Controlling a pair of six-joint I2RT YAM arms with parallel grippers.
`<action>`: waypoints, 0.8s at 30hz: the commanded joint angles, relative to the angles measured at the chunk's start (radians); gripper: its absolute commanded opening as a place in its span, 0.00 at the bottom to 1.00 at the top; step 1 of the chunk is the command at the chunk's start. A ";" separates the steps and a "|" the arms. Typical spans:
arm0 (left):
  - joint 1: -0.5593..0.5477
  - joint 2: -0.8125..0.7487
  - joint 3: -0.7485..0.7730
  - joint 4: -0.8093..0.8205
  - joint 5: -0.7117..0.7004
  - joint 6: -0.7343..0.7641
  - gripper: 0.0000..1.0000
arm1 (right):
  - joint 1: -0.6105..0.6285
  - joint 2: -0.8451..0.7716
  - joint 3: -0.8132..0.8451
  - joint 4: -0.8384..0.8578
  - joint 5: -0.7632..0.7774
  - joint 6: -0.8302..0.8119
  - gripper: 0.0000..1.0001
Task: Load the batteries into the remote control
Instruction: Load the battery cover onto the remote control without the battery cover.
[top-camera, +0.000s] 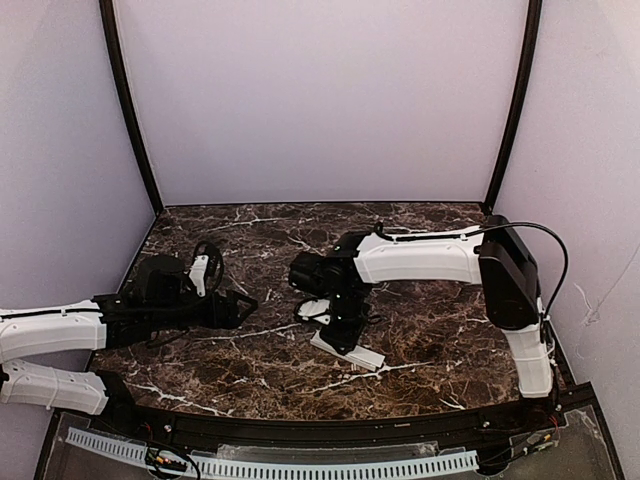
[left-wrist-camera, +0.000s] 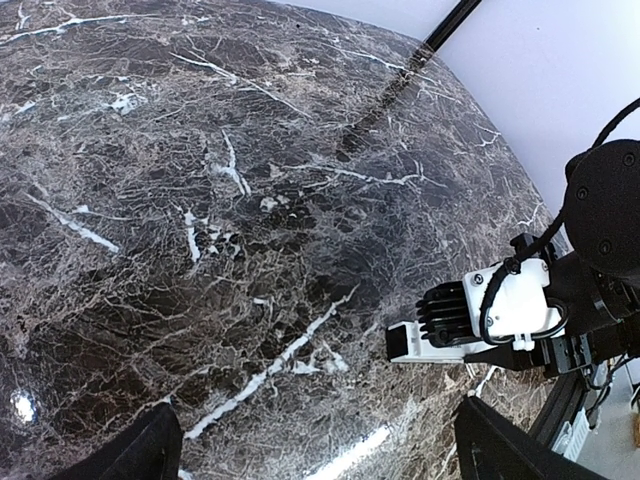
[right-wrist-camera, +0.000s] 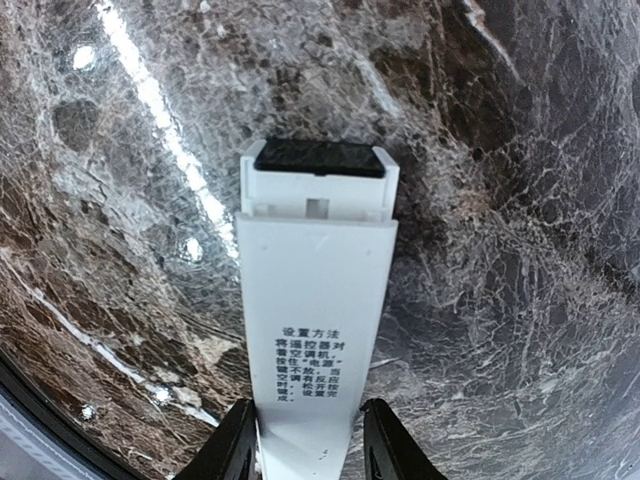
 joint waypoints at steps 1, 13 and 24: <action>0.009 -0.004 -0.012 0.010 0.015 0.004 0.96 | -0.008 0.022 0.028 0.011 -0.012 0.002 0.36; 0.014 0.009 -0.014 0.022 0.025 0.001 0.96 | -0.008 0.024 0.043 -0.002 -0.023 0.001 0.34; 0.016 0.008 -0.015 0.027 0.026 0.001 0.96 | -0.008 0.028 0.021 0.003 -0.023 0.004 0.44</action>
